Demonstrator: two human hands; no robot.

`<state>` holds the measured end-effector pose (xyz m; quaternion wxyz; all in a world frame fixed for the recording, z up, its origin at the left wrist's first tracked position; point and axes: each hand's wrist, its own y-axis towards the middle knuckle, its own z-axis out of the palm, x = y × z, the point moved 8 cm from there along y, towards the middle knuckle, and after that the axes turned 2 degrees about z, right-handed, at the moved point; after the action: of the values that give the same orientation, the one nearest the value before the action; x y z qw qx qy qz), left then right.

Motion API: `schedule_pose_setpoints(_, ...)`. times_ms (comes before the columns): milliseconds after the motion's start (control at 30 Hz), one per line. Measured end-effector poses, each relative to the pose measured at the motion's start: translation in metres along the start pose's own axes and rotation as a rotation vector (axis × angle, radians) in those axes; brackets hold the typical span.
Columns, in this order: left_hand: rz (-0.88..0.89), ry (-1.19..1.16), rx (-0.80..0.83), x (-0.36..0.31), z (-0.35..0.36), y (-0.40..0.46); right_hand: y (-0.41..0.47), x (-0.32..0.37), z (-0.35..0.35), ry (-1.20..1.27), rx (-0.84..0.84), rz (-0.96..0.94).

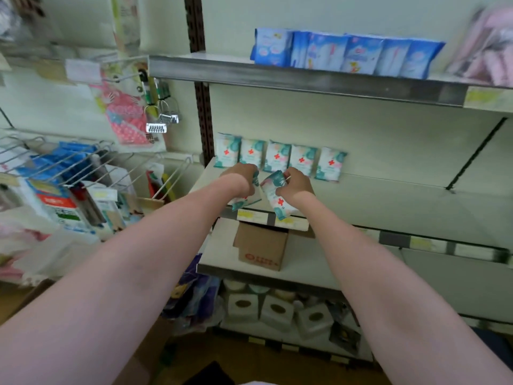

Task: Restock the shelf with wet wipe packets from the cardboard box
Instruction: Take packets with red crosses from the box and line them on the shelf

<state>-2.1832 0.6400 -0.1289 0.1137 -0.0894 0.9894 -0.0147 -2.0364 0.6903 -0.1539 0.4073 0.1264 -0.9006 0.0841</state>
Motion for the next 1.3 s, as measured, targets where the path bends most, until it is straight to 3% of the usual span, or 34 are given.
schedule_pose_setpoints(300, 0.104, 0.037, 0.025, -0.014, 0.009, 0.031, 0.022, -0.02, -0.019, -0.094, -0.032, -0.028)
schedule_pose_setpoints(467, 0.15, -0.053, 0.043, -0.012, 0.009, 0.062, 0.046, -0.027, -0.022, -0.177, -0.052, -0.055)
schedule_pose_setpoints(700, 0.227, -0.105, 0.095, -0.013, 0.017, 0.112, 0.088, -0.042, -0.02, -0.305, -0.061, 0.062)
schedule_pose_setpoints(1000, 0.333, 0.001, 0.207, -0.008, 0.019, 0.166, 0.132, -0.033, -0.02, -0.319, -0.117, 0.161)
schedule_pose_setpoints(1300, 0.421, 0.06, 0.276, 0.003, 0.039, 0.184, 0.146, -0.037, 0.012, -0.469, -0.02, 0.211)
